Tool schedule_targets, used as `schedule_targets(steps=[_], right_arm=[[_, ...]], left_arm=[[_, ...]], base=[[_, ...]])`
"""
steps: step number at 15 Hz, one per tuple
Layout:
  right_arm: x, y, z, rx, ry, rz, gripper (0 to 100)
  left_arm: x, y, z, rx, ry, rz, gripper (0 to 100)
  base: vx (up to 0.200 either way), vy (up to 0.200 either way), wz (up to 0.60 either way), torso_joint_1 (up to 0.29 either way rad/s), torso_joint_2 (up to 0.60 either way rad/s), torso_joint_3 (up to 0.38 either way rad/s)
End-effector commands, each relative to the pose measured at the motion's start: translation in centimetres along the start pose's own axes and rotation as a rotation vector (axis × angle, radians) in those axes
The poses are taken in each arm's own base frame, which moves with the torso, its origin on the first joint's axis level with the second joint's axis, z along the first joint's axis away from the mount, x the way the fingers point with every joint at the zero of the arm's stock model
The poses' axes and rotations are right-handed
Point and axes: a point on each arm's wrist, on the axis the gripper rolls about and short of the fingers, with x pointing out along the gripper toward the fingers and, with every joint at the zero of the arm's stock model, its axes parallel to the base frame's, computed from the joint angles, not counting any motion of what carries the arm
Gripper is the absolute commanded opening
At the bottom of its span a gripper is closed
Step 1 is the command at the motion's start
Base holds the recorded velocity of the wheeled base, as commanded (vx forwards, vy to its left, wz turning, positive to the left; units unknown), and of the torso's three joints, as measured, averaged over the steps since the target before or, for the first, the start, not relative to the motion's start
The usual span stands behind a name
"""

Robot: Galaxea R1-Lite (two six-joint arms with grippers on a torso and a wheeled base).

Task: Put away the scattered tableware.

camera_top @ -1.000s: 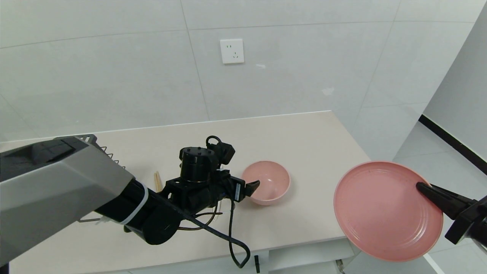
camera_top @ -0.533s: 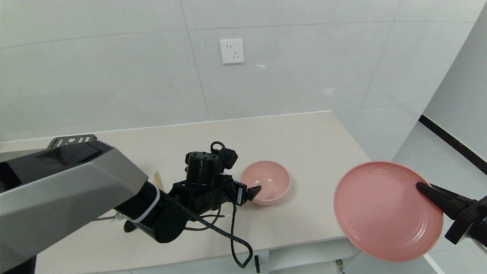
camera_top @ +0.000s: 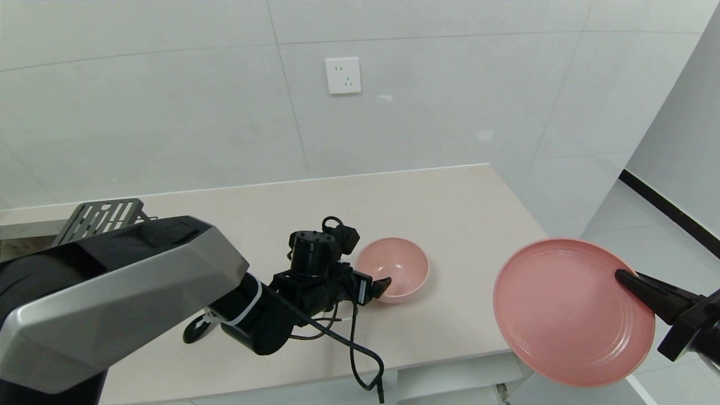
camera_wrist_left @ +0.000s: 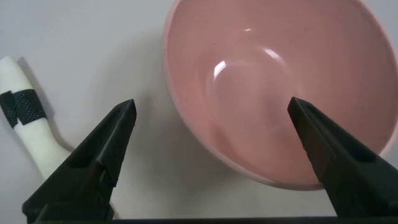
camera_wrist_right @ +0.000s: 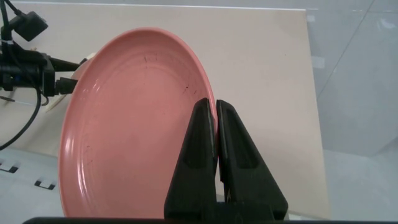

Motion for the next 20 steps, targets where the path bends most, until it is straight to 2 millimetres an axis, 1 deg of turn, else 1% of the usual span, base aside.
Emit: schedule_targets(steps=[1,2,3,5,7,9,12,14,17,20], right_arm=[[0.0,0.0,0.0,0.0,0.001,0.001,0],[0.0,0.0,0.0,0.0,0.001,0.001,0],[0.0,0.0,0.0,0.0,0.001,0.001,0],[0.0,0.0,0.0,0.0,0.002,0.001,0],[0.0,0.0,0.0,0.0,0.002,0.001,0],[0.0,0.0,0.0,0.0,0.001,0.001,0],[-0.1,0.0,0.1,-0.002,-0.004,0.001,0],[-0.1,0.0,0.1,-0.003,-0.008,0.001,0],[-0.1,0.0,0.1,-0.003,-0.008,0.001,0],[-0.2,0.1,0.2,-0.004,-0.013,0.001,0]], left_arm=[[0.3,0.1,-0.5,0.001,0.007,-0.001,100],[0.3,0.0,-0.7,0.001,0.011,-0.002,100],[0.3,-0.1,-0.7,0.002,0.012,-0.003,0],[0.2,-0.1,-0.6,0.002,0.009,-0.003,0],[-0.6,-0.2,0.8,0.004,-0.036,-0.002,0],[-1.8,-0.5,2.6,0.009,-0.092,-0.009,0],[-4.4,-0.8,5.7,0.018,-0.189,-0.014,0],[-6.8,-1.0,7.2,0.022,-0.241,-0.016,0],[-10.3,-1.2,8.3,0.026,-0.324,-0.017,0],[-12.8,-1.3,8.5,0.031,-0.4,-0.02,0]], base=[[0.0,0.0,0.0,0.0,0.0,0.0],[0.0,0.0,0.0,0.0,0.0,0.0],[0.0,0.0,0.0,0.0,0.0,0.0],[0.0,0.0,0.0,0.0,0.0,0.0],[0.0,0.0,0.0,0.0,0.0,0.0],[0.0,0.0,0.0,0.0,0.0,0.0],[0.0,0.0,0.0,0.0,0.0,0.0],[0.0,0.0,0.0,0.0,0.0,0.0],[0.0,0.0,0.0,0.0,0.0,0.0],[0.0,0.0,0.0,0.0,0.0,0.0]])
